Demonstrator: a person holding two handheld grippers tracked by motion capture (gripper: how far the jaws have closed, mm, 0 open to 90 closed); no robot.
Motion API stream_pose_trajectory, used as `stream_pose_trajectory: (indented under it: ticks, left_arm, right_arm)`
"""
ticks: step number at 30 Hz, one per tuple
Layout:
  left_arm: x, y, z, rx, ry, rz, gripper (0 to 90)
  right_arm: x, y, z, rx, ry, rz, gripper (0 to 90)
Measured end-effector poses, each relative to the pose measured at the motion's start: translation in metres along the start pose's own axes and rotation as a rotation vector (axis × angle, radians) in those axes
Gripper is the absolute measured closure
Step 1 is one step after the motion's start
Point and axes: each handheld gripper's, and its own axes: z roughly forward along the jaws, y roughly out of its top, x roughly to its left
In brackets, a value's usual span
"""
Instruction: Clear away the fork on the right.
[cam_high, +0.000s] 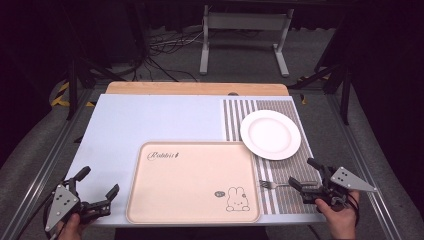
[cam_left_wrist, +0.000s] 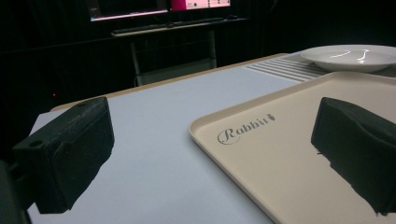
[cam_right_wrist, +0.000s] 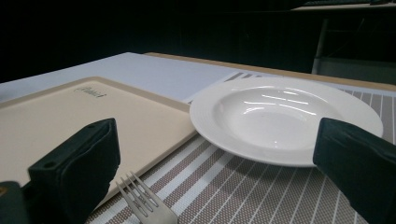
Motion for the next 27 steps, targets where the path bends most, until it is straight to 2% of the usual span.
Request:
stream_pose_trajectory:
  ticks: [3, 7, 12, 18, 22, 23, 25, 27]
  left_arm:
    - [0.0, 0.0, 0.0, 0.004, 0.0, 0.001, 0.0]
    - [0.0, 0.001, 0.0, 0.005, -0.003, 0.008, 0.0]
    - [0.0, 0.0, 0.001, 0.005, -0.002, 0.007, 0.0]
    - [0.0, 0.001, 0.0, 0.007, -0.004, 0.013, 0.0]
    - [0.0, 0.0, 0.001, 0.009, -0.006, 0.019, 0.0]
    - [0.0, 0.0, 0.001, 0.01, -0.006, 0.02, 0.0]
    - [-0.001, 0.0, 0.001, 0.01, -0.005, 0.018, 0.0]
    - [-0.001, 0.0, 0.001, 0.009, -0.005, 0.017, 0.0]
  right_arm:
    - [0.002, 0.01, 0.005, -0.003, 0.018, -0.004, 1.0]
    - [0.003, 0.022, 0.014, 0.02, 0.032, -0.025, 0.9]
    - [0.004, 0.033, 0.023, 0.022, 0.046, -0.002, 0.9]
    - [0.004, 0.042, 0.033, 0.077, 0.042, -0.005, 1.3]
    - [0.005, 0.048, 0.037, 0.13, 0.05, -0.036, 1.9]
    - [0.005, 0.053, 0.039, 0.161, 0.055, -0.047, 1.9]
    - [0.005, 0.054, 0.04, 0.172, 0.063, -0.058, 2.1]
    - [0.006, 0.059, 0.043, 0.22, 0.072, -0.088, 2.2]
